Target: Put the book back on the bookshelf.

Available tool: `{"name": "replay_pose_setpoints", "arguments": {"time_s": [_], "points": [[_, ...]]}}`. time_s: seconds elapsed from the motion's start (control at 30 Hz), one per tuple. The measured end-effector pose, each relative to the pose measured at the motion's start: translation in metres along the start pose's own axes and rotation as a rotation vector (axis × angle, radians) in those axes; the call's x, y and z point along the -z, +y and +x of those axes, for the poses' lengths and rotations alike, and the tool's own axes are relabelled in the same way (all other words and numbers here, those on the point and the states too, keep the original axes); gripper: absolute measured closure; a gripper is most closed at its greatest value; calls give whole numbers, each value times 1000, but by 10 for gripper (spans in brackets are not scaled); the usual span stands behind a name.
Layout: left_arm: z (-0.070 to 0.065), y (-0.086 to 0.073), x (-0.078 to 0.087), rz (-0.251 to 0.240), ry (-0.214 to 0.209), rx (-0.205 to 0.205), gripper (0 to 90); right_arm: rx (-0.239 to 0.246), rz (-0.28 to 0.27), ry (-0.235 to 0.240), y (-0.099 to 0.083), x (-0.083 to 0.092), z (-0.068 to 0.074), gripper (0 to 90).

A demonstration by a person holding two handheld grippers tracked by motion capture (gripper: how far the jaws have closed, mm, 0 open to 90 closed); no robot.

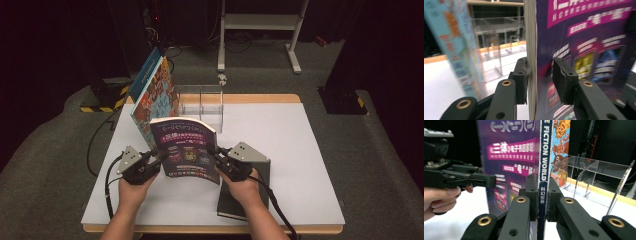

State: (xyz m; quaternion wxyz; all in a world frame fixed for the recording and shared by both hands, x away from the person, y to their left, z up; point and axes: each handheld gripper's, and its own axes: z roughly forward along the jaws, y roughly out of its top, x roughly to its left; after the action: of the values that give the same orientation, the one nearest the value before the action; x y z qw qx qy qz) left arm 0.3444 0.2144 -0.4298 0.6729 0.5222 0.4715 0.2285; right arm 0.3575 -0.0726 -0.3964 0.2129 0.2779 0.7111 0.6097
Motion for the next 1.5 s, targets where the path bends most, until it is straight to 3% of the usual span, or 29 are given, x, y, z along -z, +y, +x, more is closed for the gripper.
{"name": "replay_pose_setpoints", "arguments": {"time_s": [0.1, 0.17, 0.4, 0.5, 0.6, 0.73, 0.83, 1.1, 1.2, 1.4, 1.5], "points": [[2, -2, 0, 5, 6, -5, 629, -8, -19, -30, -2, 2, 1, 835], [2, -2, -1, -2, 10, 19, 616, -28, -33, -55, -1, 3, 1, 835], [2, -3, 0, 9, -3, 2, 619, -33, -110, -121, 8, 4, 0, 837], [1, -4, -1, 23, -8, -9, 618, -72, -140, -143, 13, 3, -4, 837], [0, -5, -2, 17, -11, 5, 616, -86, -166, -170, 16, -4, -5, 837], [1, -5, -1, 23, -9, 3, 614, -56, -173, -217, 17, -17, -2, 836], [1, -5, -2, 25, -8, 6, 613, -65, -179, -237, 13, -24, -2, 836], [2, -6, -3, 28, -5, -5, 603, -68, -157, -230, -1, -25, 0, 833], [0, -4, -3, 26, -17, 23, 582, -72, -152, -228, -6, -20, 2, 828], [-14, 1, -4, 19, -43, 6, 497, -94, -139, -233, -13, -14, 9, 818], [-21, 2, -6, 20, -49, 17, 460, -72, -135, -234, -15, -12, 14, 812]]}}
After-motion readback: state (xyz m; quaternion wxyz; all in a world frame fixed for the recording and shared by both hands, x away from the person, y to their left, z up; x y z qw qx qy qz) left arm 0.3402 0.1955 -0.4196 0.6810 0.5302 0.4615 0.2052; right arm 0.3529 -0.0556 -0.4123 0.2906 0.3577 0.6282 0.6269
